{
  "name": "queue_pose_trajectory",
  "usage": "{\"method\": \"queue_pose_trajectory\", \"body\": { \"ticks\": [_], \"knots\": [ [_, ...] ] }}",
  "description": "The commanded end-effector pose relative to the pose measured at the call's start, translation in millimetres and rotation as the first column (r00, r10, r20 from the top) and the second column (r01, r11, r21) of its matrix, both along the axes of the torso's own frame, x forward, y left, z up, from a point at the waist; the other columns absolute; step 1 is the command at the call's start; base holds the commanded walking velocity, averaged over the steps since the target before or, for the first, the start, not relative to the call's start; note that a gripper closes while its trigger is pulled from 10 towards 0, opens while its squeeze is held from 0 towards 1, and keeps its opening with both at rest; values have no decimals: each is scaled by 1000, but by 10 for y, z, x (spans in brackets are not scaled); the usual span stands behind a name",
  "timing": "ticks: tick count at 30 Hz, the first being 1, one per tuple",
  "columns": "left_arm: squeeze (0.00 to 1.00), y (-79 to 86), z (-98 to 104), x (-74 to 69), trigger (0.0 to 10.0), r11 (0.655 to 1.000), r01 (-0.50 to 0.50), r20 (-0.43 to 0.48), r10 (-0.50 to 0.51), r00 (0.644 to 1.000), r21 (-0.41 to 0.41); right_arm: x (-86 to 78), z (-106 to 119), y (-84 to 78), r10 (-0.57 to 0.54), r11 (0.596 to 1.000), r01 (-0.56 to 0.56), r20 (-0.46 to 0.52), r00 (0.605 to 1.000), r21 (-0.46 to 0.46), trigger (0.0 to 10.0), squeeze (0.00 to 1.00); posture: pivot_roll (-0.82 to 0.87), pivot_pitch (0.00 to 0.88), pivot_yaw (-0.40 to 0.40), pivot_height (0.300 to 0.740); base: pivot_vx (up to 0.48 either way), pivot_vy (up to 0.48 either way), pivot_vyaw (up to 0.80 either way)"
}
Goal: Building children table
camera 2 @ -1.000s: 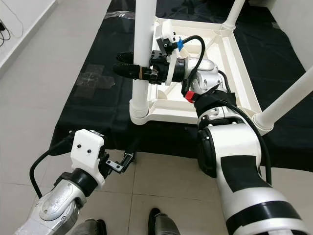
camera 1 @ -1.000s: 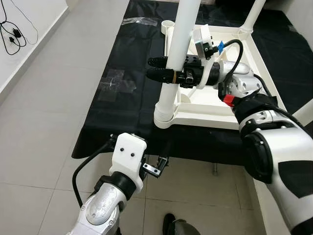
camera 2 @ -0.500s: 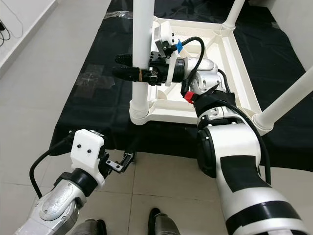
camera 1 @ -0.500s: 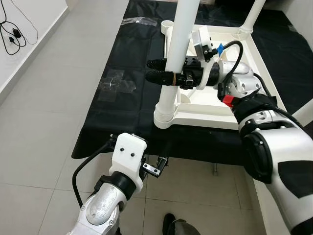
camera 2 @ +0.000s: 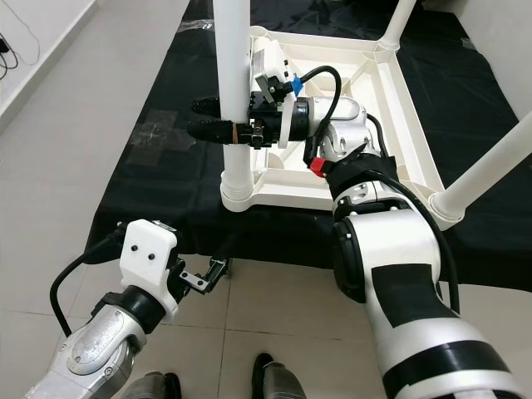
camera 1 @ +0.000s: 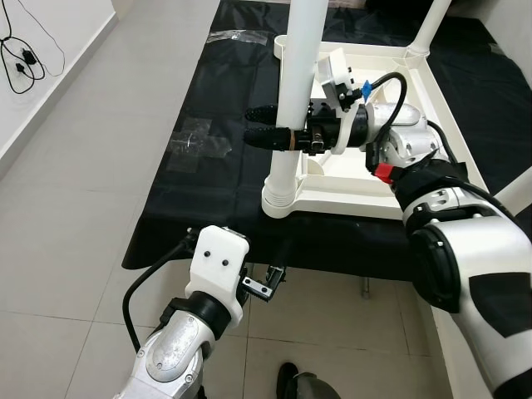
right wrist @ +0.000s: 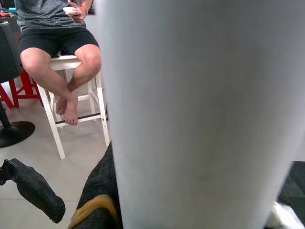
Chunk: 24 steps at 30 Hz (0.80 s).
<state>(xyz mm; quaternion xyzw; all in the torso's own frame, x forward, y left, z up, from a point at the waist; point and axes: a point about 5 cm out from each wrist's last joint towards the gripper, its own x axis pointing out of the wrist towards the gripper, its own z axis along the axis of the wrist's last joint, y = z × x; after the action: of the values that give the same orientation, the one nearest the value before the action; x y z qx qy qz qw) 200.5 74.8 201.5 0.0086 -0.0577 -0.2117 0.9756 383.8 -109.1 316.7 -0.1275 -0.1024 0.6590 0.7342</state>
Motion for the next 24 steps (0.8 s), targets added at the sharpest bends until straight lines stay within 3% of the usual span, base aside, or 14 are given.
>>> {"method": "queue_pose_trajectory", "body": {
  "ticks": [1, 13, 15, 24],
  "knots": [
    [0, 12, -36, -12, 10000, 1000, -7, -11, 7, 1000, 17, 6, -26, 11, -2, 1000, 2, -15, 1000, -29, 10000, 0, 140, 268, -82, 740, 0, 0, 0],
    [0, -4, -39, -2, 10000, 1000, -8, -11, 8, 1000, 16, 23, -237, 34, -22, 999, 19, -103, 994, -37, 10000, 0, 134, 272, -84, 740, 0, 0, 0],
    [0, 14, -18, 11, 10000, 1000, -16, -2, 17, 1000, 21, 50, -372, 52, -83, 997, 83, -128, 988, -9, 10000, 0, 138, 273, -81, 740, 0, 0, 0],
    [0, 38, -12, 19, 10000, 999, -24, 5, 24, 1000, 28, 84, -483, 14, -177, 983, 181, -133, 975, 16, 10000, 0, 139, 267, -78, 740, 0, 0, 0]
  ]
}}
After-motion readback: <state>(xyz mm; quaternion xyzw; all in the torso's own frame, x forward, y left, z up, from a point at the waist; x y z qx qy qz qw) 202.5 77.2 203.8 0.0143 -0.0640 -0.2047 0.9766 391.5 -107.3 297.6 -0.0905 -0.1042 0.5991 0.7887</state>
